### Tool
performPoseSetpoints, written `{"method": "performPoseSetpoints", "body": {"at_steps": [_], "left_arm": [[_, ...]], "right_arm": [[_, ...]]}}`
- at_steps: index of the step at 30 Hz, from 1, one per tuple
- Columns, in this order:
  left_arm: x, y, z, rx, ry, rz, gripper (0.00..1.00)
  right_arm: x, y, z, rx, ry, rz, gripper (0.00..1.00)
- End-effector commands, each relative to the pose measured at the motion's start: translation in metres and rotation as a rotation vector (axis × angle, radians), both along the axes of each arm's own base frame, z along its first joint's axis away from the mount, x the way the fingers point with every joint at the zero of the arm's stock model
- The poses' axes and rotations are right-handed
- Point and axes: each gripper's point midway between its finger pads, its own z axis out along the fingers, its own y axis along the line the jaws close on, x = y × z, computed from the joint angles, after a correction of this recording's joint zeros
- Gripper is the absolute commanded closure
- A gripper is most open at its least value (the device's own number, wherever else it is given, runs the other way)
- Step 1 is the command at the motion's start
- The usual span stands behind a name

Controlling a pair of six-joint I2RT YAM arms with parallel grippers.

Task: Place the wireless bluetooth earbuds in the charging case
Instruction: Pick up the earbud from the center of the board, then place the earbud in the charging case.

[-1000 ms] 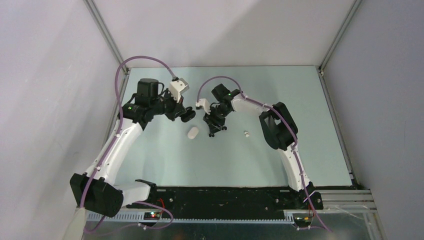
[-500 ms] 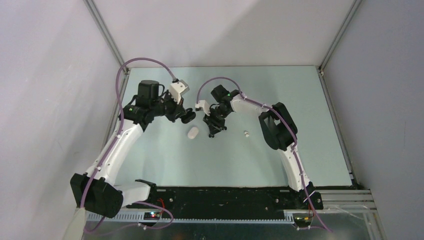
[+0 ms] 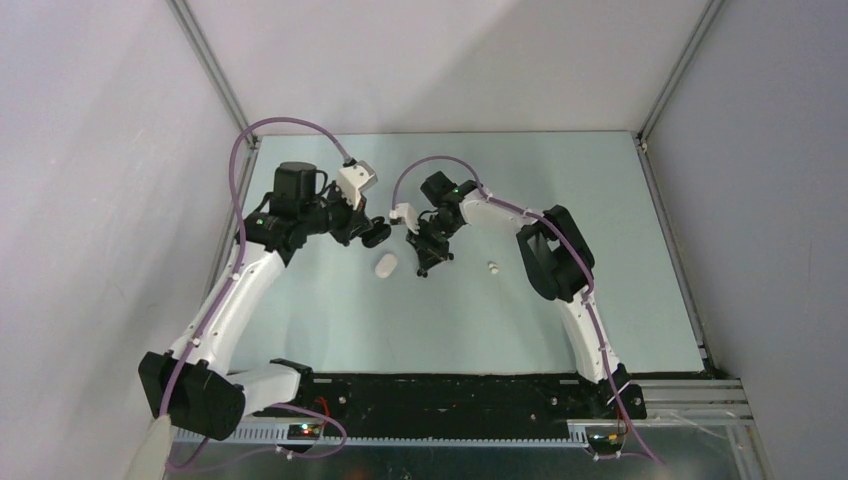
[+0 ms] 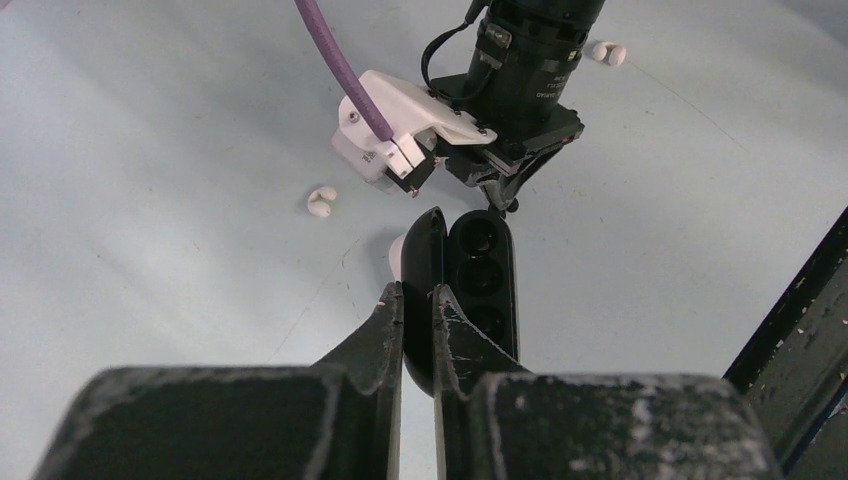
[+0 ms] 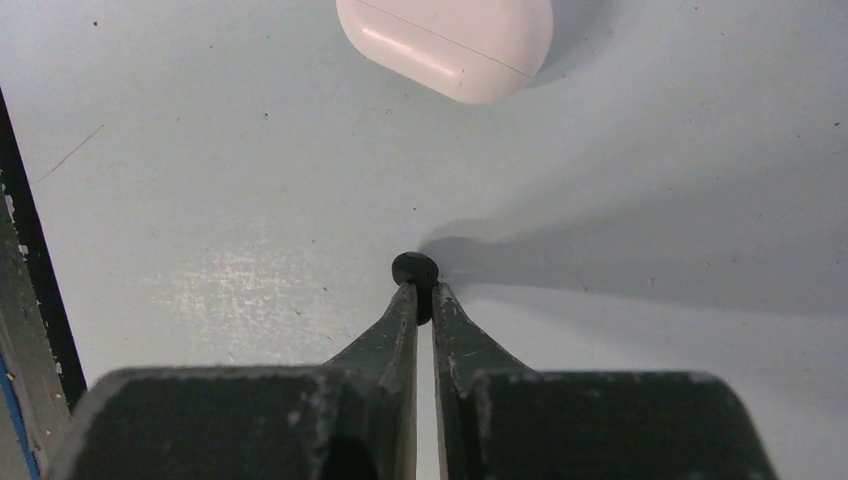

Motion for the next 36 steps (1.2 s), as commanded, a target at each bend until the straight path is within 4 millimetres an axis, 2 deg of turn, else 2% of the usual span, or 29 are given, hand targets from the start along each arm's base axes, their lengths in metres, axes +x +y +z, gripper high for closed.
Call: {"method": "performPoseSetpoints", "body": {"at_steps": [1,3,9,13,15,16,17,20,23,27,32,36], "left_arm": [[0.002,-0.004,0.015,-0.031,-0.044,-0.005,1.00],[0.003,-0.005,0.015,-0.036,-0.040,-0.010,1.00],[0.015,-0.009,0.012,-0.044,-0.016,-0.022,1.00],[0.031,-0.016,0.011,-0.047,0.006,-0.029,1.00],[0.040,-0.020,0.011,-0.044,0.010,-0.034,1.00],[0.043,-0.021,0.012,-0.039,0.005,-0.039,1.00],[0.048,-0.024,0.012,-0.033,0.002,-0.046,1.00],[0.057,-0.035,0.016,-0.007,-0.036,-0.090,1.00],[0.064,-0.048,0.021,0.010,-0.079,-0.136,1.00],[0.070,-0.066,0.027,0.033,-0.150,-0.198,1.00],[0.066,-0.083,0.029,-0.009,-0.171,-0.252,1.00],[0.060,-0.094,0.033,-0.073,-0.147,-0.288,1.00]], "right_arm": [[0.002,0.003,0.019,0.031,-0.047,0.031,0.95],[0.004,0.001,0.028,0.047,-0.056,0.033,1.00],[0.015,-0.020,0.075,0.121,-0.145,0.033,1.00],[0.020,-0.047,0.116,0.168,-0.242,0.057,1.00],[0.018,-0.061,0.146,0.202,-0.313,0.079,1.00],[0.016,-0.069,0.152,0.203,-0.317,0.084,1.00],[0.014,-0.074,0.168,0.221,-0.378,0.117,1.00],[0.011,-0.084,0.194,0.239,-0.503,0.186,1.00],[0.010,-0.082,0.226,0.264,-0.637,0.238,1.00],[0.012,-0.070,0.255,0.283,-0.761,0.284,1.00],[0.012,-0.056,0.281,0.313,-0.901,0.316,1.00],[0.011,-0.045,0.287,0.327,-1.020,0.360,1.00]]}}
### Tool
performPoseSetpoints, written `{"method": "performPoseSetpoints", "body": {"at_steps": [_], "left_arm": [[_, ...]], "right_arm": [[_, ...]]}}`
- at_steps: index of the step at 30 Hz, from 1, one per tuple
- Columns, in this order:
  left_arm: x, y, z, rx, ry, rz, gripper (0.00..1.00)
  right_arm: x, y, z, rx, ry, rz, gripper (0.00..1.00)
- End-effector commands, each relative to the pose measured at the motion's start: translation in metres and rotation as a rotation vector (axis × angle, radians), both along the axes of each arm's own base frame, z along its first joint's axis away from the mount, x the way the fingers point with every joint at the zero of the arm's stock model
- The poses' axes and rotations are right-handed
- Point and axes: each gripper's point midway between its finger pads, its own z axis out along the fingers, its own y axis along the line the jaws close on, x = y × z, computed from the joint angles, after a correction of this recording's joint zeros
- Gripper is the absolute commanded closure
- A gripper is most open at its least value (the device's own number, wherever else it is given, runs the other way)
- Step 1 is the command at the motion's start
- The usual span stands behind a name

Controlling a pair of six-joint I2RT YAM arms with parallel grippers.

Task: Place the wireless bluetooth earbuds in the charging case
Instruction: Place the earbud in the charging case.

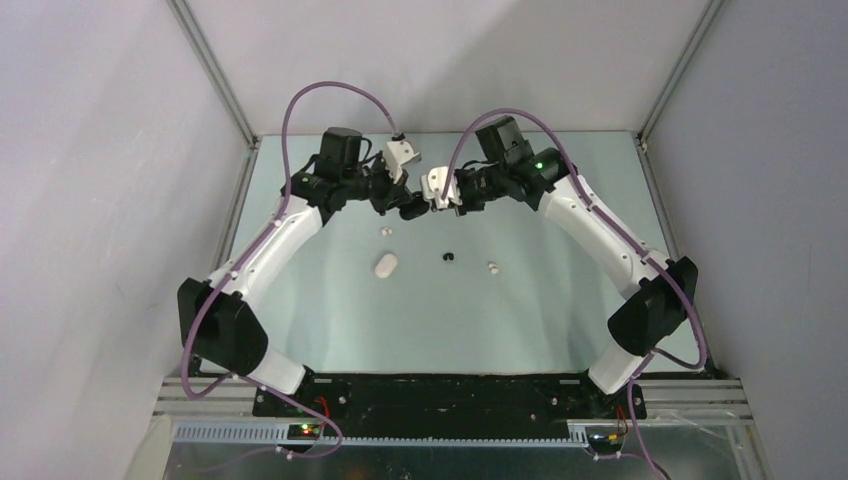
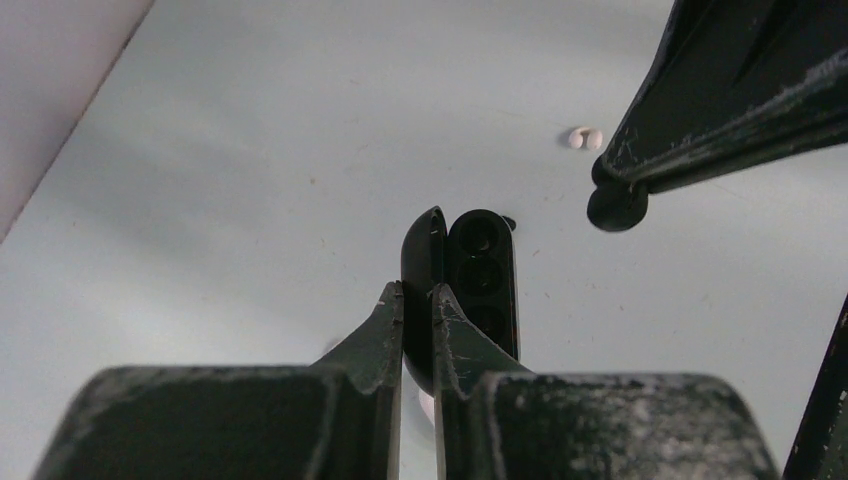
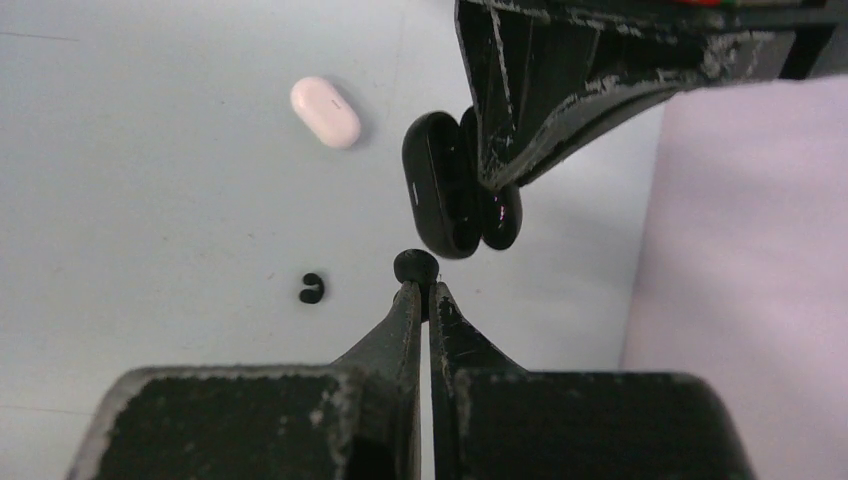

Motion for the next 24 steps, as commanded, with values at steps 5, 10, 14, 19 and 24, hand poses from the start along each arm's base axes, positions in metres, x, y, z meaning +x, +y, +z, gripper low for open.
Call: {"method": "performPoseSetpoints", "body": {"at_steps": [5,10,14,19,24], "left_arm": [[-0.006,-0.025,0.026,-0.139,0.009,-0.089,1.00],[-0.011,-0.025,0.030,-0.146,-0.001,-0.100,1.00],[-0.013,-0.025,0.032,-0.150,-0.003,-0.105,1.00],[-0.013,-0.025,0.036,-0.155,-0.009,-0.106,1.00],[-0.015,-0.025,0.038,-0.158,-0.015,-0.111,1.00]], "right_arm": [[0.004,0.016,0.051,0.069,-0.366,0.075,1.00],[0.005,0.020,0.048,0.018,-0.424,0.112,1.00],[0.006,0.020,0.041,-0.022,-0.433,0.139,1.00],[0.005,0.019,0.035,-0.052,-0.408,0.160,1.00],[0.003,0.021,0.030,-0.056,-0.364,0.167,1.00]]}}
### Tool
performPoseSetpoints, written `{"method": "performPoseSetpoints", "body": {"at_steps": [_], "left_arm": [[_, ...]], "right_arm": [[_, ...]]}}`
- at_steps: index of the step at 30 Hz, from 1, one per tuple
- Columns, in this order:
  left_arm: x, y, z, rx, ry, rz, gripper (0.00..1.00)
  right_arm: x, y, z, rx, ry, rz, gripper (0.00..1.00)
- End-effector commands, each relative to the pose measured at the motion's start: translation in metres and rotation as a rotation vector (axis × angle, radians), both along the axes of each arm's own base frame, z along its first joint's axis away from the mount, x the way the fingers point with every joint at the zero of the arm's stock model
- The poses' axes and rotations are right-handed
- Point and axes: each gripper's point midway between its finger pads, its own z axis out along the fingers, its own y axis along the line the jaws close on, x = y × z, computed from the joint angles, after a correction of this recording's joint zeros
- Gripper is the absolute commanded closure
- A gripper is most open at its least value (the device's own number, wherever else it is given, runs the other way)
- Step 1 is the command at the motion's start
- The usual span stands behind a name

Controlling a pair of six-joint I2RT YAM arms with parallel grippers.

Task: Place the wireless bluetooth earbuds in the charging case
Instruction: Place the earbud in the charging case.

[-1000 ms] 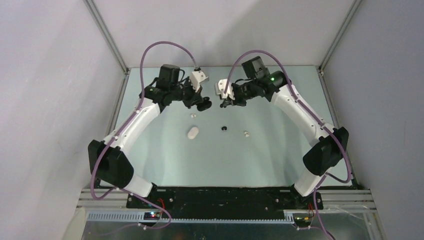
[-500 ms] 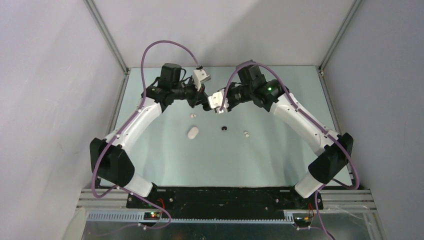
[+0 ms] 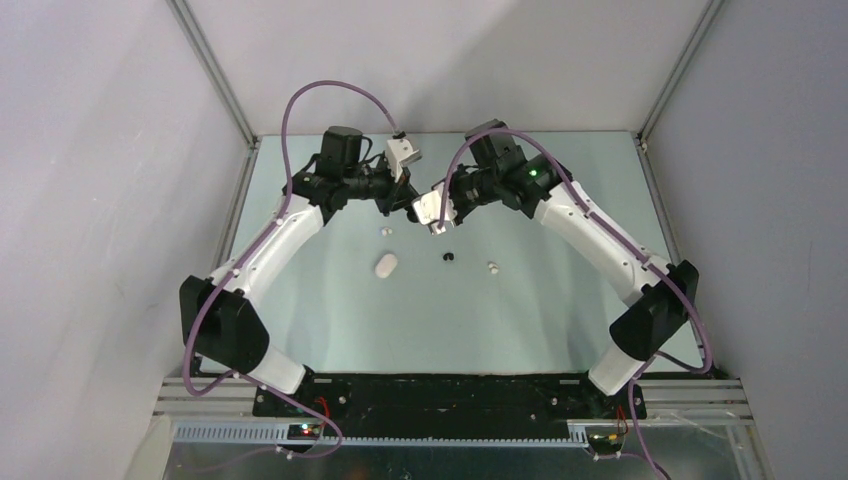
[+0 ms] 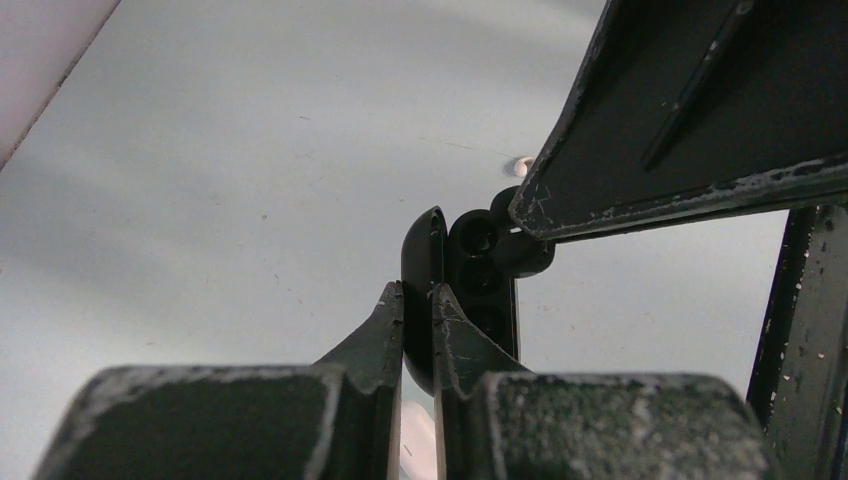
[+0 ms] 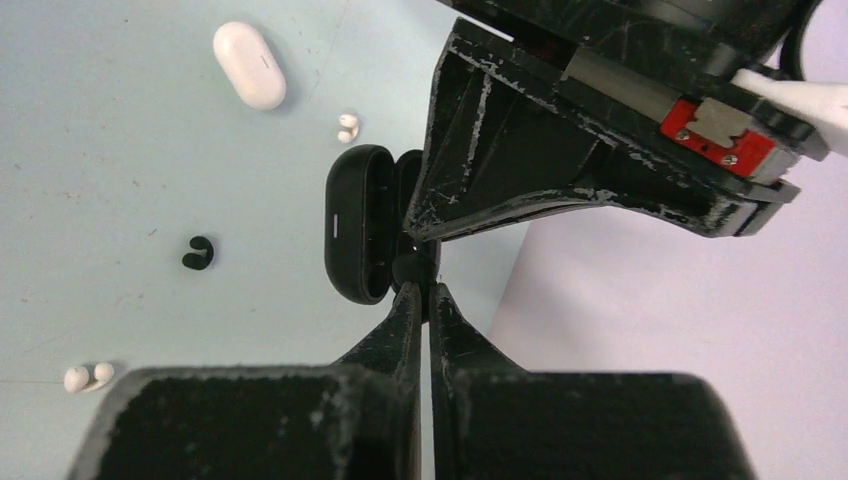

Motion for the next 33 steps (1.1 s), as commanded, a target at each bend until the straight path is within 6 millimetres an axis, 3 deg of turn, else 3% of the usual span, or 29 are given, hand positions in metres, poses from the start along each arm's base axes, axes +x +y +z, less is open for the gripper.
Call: {"method": "performPoseSetpoints", "body": {"at_steps": [1,33], "left_arm": [[-0.005,-0.006,0.030,-0.056,-0.067,-0.031,1.00],[-0.012,-0.010,0.043,-0.088,-0.099,-0.087,1.00]], "right_arm": [[-0.003,0.003,0.010,0.007,0.004,0.021,1.00],[-0.004,0.001,-0.014,-0.062,0.105,0.018,1.00]]}}
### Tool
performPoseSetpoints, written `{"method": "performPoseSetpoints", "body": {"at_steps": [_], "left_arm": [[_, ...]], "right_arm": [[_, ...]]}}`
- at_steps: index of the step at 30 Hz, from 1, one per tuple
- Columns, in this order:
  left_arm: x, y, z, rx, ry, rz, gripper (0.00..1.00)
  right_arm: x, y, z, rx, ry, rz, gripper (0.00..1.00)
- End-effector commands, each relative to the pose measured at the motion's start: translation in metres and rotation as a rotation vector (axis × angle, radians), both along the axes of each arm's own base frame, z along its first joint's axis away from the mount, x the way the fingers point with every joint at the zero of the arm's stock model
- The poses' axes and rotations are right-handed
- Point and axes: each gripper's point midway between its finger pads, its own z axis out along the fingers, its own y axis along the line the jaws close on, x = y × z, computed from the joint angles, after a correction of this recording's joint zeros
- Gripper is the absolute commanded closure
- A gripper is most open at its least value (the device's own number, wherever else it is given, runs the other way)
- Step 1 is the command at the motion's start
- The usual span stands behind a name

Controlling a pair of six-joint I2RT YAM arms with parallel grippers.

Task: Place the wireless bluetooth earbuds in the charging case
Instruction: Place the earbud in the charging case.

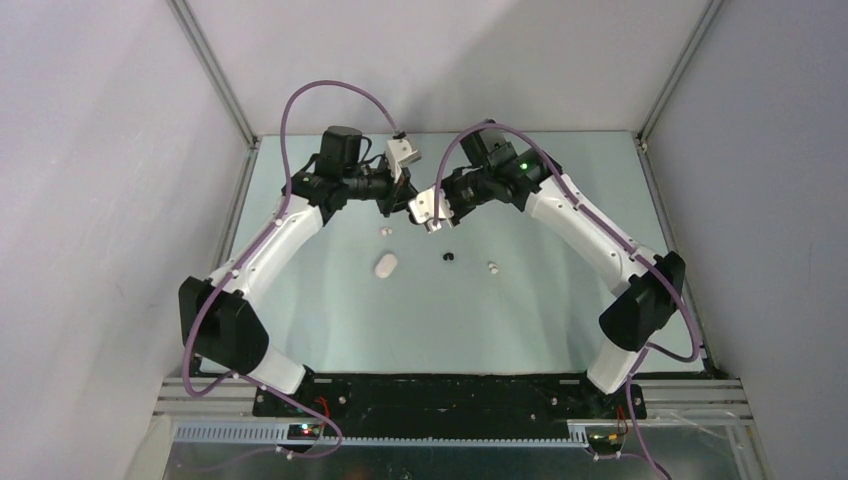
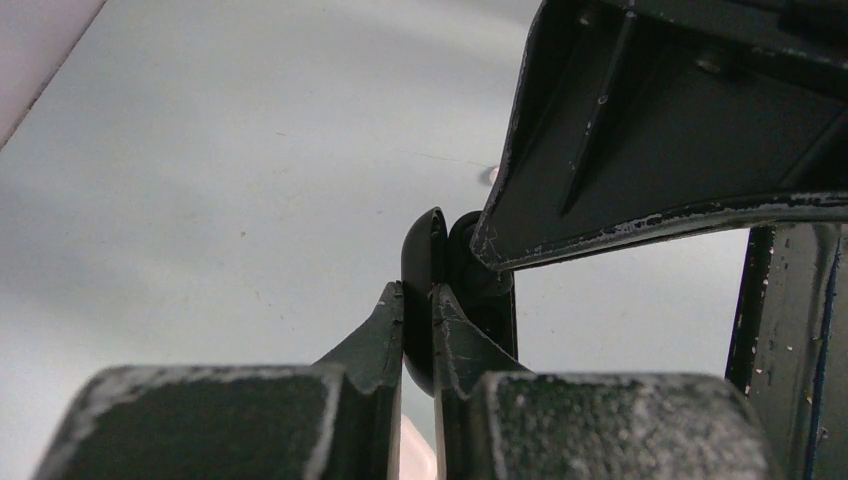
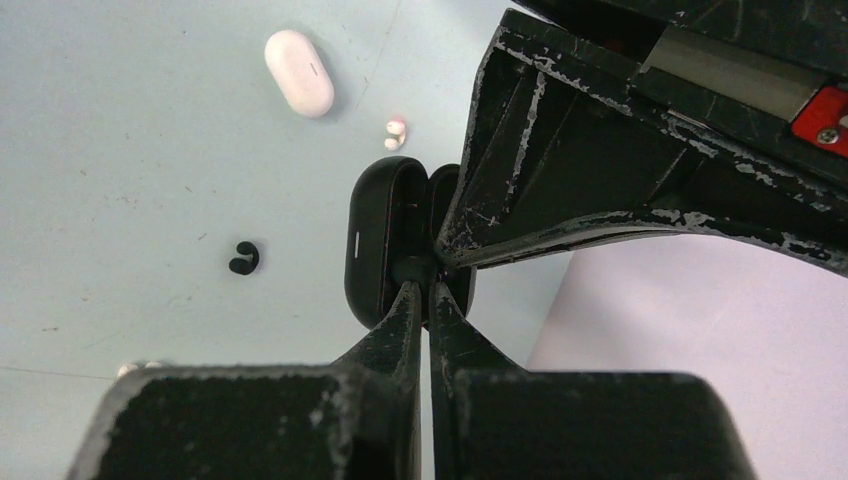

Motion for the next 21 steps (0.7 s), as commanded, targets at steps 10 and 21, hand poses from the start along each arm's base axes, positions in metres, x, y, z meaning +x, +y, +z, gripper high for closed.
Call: {"method": "performPoseSetpoints", "body": {"at_steps": [10,21], "left_arm": [[-0.005,-0.004,0.043,-0.056,-0.152,-0.052,1.00],[-0.003,-0.005,0.038,-0.036,-0.165,-0.048,1.00]], "right_arm": [[-0.005,-0.003,-0.005,-0.069,0.082,-0.006,1.00],[-0.001,-0.006,-0.007,-0.100,0.093,-0.054,1.00]]}}
